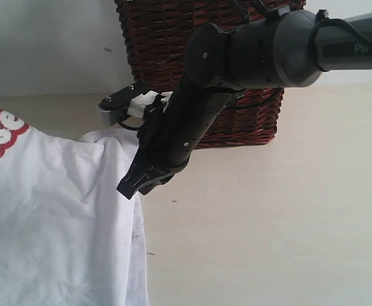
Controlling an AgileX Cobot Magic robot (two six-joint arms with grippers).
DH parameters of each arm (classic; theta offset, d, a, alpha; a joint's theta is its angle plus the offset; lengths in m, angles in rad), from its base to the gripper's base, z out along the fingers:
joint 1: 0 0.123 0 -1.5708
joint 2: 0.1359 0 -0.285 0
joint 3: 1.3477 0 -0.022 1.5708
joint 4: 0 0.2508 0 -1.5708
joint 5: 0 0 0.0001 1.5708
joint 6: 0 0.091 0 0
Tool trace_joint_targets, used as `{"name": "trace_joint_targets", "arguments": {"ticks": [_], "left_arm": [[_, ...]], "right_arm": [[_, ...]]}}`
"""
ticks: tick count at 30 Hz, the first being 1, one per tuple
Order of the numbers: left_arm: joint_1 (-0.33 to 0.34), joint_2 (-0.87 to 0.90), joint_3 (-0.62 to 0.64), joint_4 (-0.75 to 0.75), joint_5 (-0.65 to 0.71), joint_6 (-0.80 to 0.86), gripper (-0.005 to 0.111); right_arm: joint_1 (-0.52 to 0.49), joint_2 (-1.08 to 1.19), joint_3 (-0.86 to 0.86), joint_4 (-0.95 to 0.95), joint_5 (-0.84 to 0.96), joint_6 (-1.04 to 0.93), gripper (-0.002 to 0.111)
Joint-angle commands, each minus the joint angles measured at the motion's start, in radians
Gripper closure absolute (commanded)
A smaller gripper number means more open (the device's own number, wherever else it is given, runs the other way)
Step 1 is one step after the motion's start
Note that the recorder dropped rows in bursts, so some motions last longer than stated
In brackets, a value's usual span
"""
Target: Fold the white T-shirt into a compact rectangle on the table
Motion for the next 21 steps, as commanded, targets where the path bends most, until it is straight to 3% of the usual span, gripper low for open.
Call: {"name": "trace_joint_targets", "arguments": {"ticks": [1,4,8,15,17,21], "left_arm": [[-0.004,-0.041,0.001,0.021,0.005,-0.074,0.056],[-0.002,-0.086,0.001,0.268,0.061,-0.305,0.057],[-0.002,-0.131,0.01,0.677,0.267,-0.514,0.057],[0.015,-0.157,0.252,0.653,0.407,-0.55,0.057],[0.02,-0.157,0.35,0.652,0.36,-0.55,0.057],[0.026,-0.157,0.502,0.549,0.136,-0.479,0.057]], "right_arm": [[-0.004,-0.008,-0.006,0.006,-0.01,-0.013,0.108],[-0.004,-0.008,-0.006,0.006,0.003,-0.013,0.108],[-0.004,-0.01,-0.006,0.006,0.008,-0.018,0.108],[-0.035,-0.14,0.056,0.019,-0.06,-0.014,0.108],[-0.061,-0.206,0.123,0.022,-0.125,-0.014,0.108],[-0.11,-0.328,0.244,0.026,-0.216,-0.014,0.108]]}}
